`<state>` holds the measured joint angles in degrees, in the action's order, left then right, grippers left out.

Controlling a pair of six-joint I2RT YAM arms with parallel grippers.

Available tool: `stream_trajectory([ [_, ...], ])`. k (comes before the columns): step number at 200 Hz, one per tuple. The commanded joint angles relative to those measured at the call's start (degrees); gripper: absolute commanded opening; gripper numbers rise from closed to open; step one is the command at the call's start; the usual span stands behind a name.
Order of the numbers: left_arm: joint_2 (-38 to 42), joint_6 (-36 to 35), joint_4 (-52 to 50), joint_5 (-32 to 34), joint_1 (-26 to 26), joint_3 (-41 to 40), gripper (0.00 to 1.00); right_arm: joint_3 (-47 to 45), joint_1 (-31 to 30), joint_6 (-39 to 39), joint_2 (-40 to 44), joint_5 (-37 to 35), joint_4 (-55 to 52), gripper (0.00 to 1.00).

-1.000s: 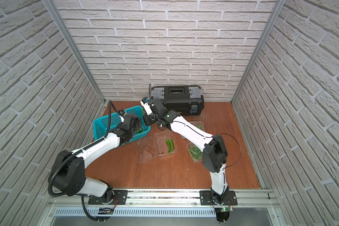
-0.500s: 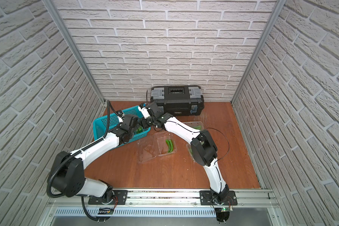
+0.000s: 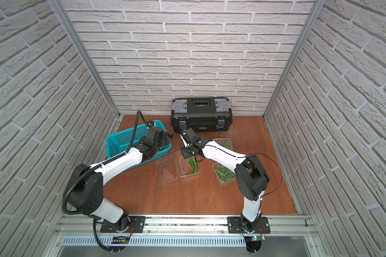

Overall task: Take small green peppers out of containers
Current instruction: Pick up the green pepper from the packing box.

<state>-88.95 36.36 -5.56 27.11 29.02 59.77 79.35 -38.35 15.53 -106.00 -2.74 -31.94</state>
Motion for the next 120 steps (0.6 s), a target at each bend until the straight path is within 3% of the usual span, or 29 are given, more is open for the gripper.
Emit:
stream_trajectory([
  [1, -0.2, -1.5, 2.0, -0.4, -0.1, 1.2, 0.98, -1.2, -0.1, 1.4, -1.0, -1.5, -2.8, 0.25],
  [120, 1.3, 0.5, 1.4, 0.0, -1.6, -0.6, 0.98, -2.4, 0.0, 1.7, -6.9, -0.7, -2.9, 0.25],
])
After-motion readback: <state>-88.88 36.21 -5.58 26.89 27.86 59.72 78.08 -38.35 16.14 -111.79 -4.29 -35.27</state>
